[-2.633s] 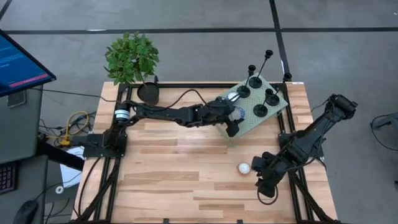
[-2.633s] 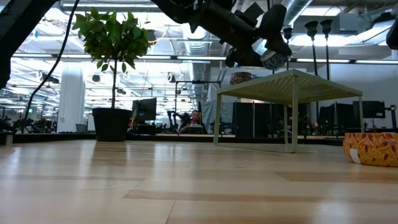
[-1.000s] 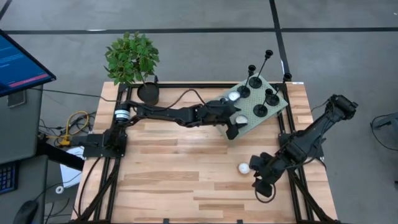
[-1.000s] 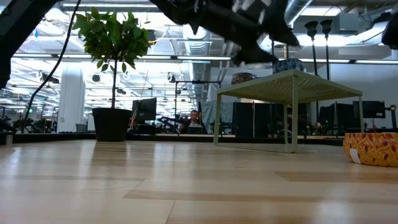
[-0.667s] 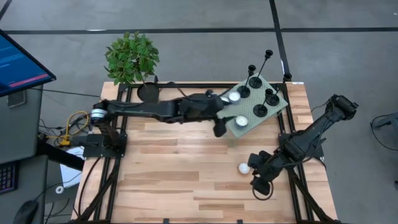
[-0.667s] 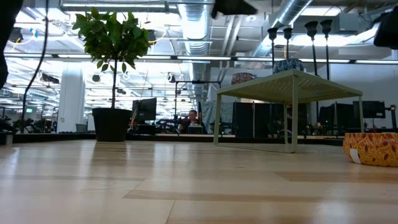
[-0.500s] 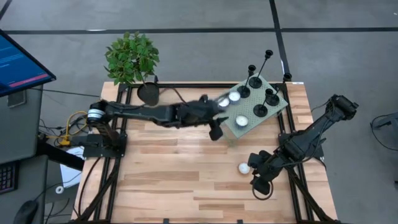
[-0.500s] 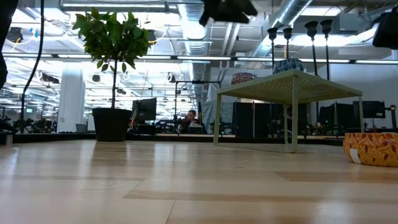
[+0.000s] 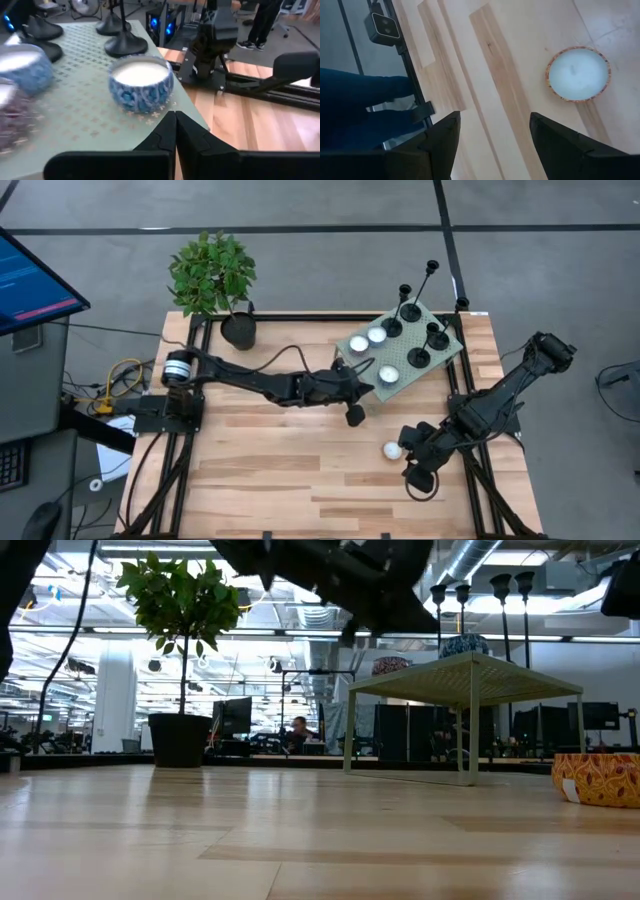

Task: Pick & Place candle stick holders
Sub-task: Put the blue scented candle on the shelf

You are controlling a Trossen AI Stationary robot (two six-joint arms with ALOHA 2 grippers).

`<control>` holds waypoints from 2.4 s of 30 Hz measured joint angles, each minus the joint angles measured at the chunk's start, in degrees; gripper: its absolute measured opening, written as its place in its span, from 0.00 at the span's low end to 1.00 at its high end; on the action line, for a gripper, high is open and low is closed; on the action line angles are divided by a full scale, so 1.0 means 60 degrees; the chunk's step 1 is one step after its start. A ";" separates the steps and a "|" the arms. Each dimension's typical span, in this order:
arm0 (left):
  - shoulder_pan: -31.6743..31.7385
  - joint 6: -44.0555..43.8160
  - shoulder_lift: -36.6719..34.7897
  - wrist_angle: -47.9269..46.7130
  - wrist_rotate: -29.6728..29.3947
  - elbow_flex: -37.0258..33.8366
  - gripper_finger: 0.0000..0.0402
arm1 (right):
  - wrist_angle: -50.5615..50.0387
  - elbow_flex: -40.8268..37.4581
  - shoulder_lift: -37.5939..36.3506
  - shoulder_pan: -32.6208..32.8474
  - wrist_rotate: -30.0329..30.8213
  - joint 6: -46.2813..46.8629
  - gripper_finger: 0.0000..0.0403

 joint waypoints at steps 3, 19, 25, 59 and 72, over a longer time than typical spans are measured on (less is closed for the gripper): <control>0.0069 0.0010 0.0428 0.0110 0.0040 0.0341 0.01 | 0.0009 0.0000 0.0000 0.0000 0.0001 0.0005 0.57; 0.0678 -0.0045 0.1206 0.0097 0.0271 0.1269 0.00 | 0.0002 0.0000 0.0000 0.0000 0.0009 -0.0129 0.57; 0.0781 -0.0150 0.1221 0.0163 0.0490 0.1269 0.00 | 0.0005 0.0000 0.0000 0.0000 0.0009 -0.0166 0.57; -0.0905 0.0466 -0.6052 -0.4694 -0.3223 0.0669 0.00 | -0.4586 0.5366 0.0288 -0.4251 0.4976 -0.3424 0.01; -0.1273 0.0455 -0.6473 -0.4659 -0.4024 -0.0021 0.00 | -0.5122 0.5399 0.3446 -0.5150 0.4453 -0.3639 0.00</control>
